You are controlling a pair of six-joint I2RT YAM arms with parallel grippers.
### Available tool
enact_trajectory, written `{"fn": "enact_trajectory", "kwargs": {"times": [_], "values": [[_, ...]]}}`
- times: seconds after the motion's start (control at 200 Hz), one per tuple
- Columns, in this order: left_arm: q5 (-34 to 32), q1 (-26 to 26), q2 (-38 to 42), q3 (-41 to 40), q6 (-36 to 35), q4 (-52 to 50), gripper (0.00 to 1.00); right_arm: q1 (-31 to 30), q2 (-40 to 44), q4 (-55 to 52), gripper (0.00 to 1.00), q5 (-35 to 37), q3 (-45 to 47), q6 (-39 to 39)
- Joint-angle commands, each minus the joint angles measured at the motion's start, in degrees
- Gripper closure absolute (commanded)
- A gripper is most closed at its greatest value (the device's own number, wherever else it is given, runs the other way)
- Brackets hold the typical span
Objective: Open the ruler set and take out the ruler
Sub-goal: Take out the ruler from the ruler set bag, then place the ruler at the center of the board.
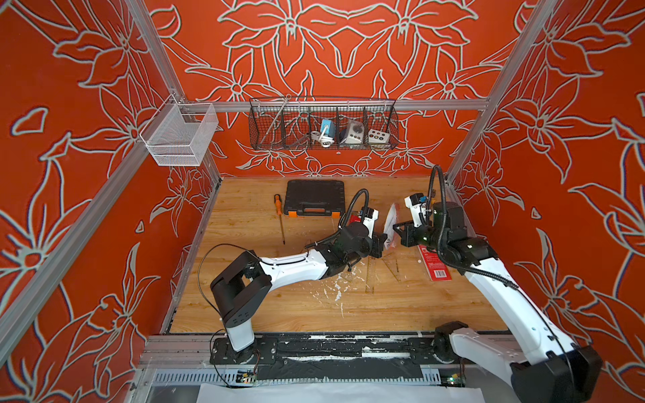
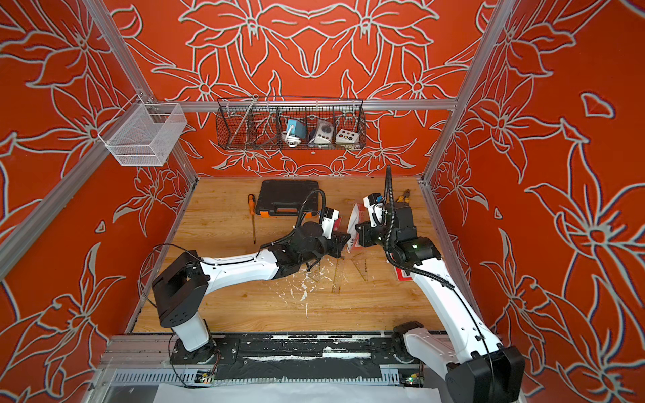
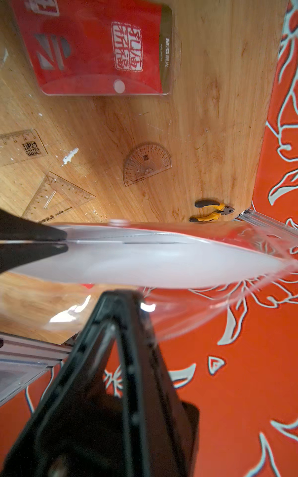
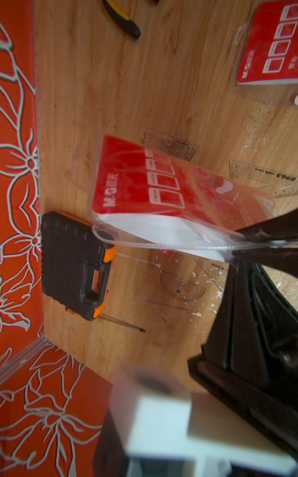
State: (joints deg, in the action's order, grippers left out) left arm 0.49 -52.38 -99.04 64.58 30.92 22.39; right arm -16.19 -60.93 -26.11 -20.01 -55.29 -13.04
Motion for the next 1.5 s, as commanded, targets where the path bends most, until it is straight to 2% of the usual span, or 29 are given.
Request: {"fn": "enact_trajectory", "kwargs": {"times": [0.0, 0.16, 0.35, 0.505, 0.61, 0.706, 0.936, 1.296, 1.496], "values": [[0.31, 0.26, 4.45, -1.28, -0.42, 0.97, 1.00, -0.36, -1.40, 2.32, 1.00, 4.92, 0.97, 2.04], [-1.80, 0.26, 7.90, -2.53, -1.37, 0.22, 1.00, -0.34, -1.77, 2.63, 1.00, 5.88, 2.11, 2.31], [-0.11, 0.26, 13.63, -7.16, -0.70, -0.13, 1.00, -0.27, -1.74, -0.55, 1.00, 11.11, 0.02, 3.62], [5.38, -0.09, 21.33, -19.10, 5.93, 7.79, 1.00, -0.23, -1.54, -2.88, 1.00, 14.64, -1.56, 4.90], [9.94, -0.44, 22.59, -22.03, 8.34, 7.80, 1.00, 0.01, -1.30, -2.94, 1.00, 15.00, -1.71, 5.21], [14.08, -1.14, 21.02, -24.04, 10.34, 8.24, 1.00, 0.01, -1.20, -3.33, 1.00, 14.75, -2.02, 5.18], [21.10, -2.93, 13.13, -29.39, 18.54, 18.67, 1.00, 0.08, 0.71, -4.19, 1.00, 14.71, -1.50, 5.12], [28.66, -4.92, -2.03, -27.76, 27.97, 31.16, 1.00, 0.10, 3.55, -5.35, 1.00, 15.32, 0.70, 5.61], [29.95, -4.98, -8.44, -24.68, 29.80, 32.75, 1.00, 0.19, 4.69, -5.95, 1.00, 15.88, 1.15, 6.25]]}}
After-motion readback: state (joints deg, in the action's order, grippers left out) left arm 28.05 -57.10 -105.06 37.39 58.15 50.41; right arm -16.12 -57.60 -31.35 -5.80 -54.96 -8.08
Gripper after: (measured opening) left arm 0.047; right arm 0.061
